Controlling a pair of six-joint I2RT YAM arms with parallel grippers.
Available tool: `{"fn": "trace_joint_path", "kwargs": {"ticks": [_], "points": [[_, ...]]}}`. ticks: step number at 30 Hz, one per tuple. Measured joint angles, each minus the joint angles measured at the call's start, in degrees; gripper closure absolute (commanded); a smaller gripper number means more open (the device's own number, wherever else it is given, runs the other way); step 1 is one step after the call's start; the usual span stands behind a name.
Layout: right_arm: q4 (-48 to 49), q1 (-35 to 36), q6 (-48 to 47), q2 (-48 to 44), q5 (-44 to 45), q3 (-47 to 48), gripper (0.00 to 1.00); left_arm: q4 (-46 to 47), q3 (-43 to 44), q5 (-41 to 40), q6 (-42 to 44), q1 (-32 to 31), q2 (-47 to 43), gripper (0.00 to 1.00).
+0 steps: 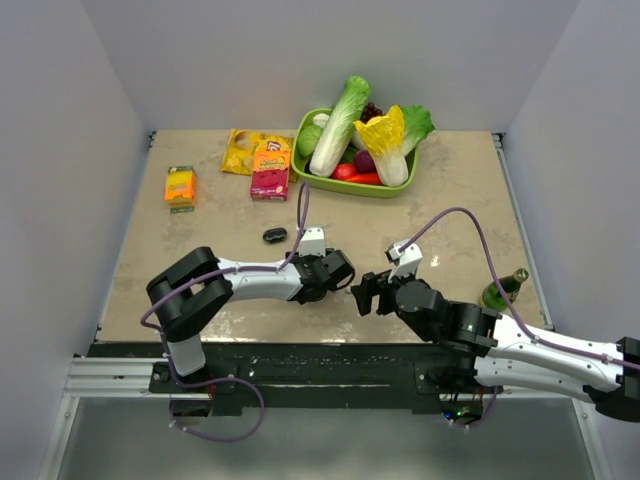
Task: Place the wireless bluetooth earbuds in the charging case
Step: Pick up the charging case at the center of the board.
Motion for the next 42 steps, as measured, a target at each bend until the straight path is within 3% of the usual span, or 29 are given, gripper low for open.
{"fn": "trace_joint_path", "kwargs": {"ticks": [16,22,25,26,30,36,42], "points": [[-0.02,0.0,0.0,-0.04,-0.02,-0.33,0.19,-2.89,0.85,-1.9,-4.33,-1.64,0.76,0.31],[-0.02,0.0,0.0,-0.72,-0.02,-0.59,0.19,-3.15,0.85,-1.99,-4.46,-1.64,0.76,0.46],[-0.02,0.0,0.0,-0.94,-0.02,-0.63,0.19,-2.97,0.76,-1.97,-4.44,-1.68,0.76,0.61],[-0.07,0.0,0.02,-1.09,-0.02,-0.63,0.19,-2.89,0.72,-1.99,-4.44,-1.7,0.76,0.72],[-0.11,0.0,0.04,-1.53,-0.02,-0.63,0.19,-1.9,-0.04,-2.01,-4.04,-1.77,0.28,0.97],[-2.03,0.0,-0.02,-2.43,0.04,0.37,0.19,3.56,-4.94,-0.57,-0.09,-1.92,-4.13,1.0],[-2.95,0.0,-1.03,-2.4,0.07,5.18,0.2,18.56,-16.79,3.65,18.51,-2.03,-21.03,1.0]]}}
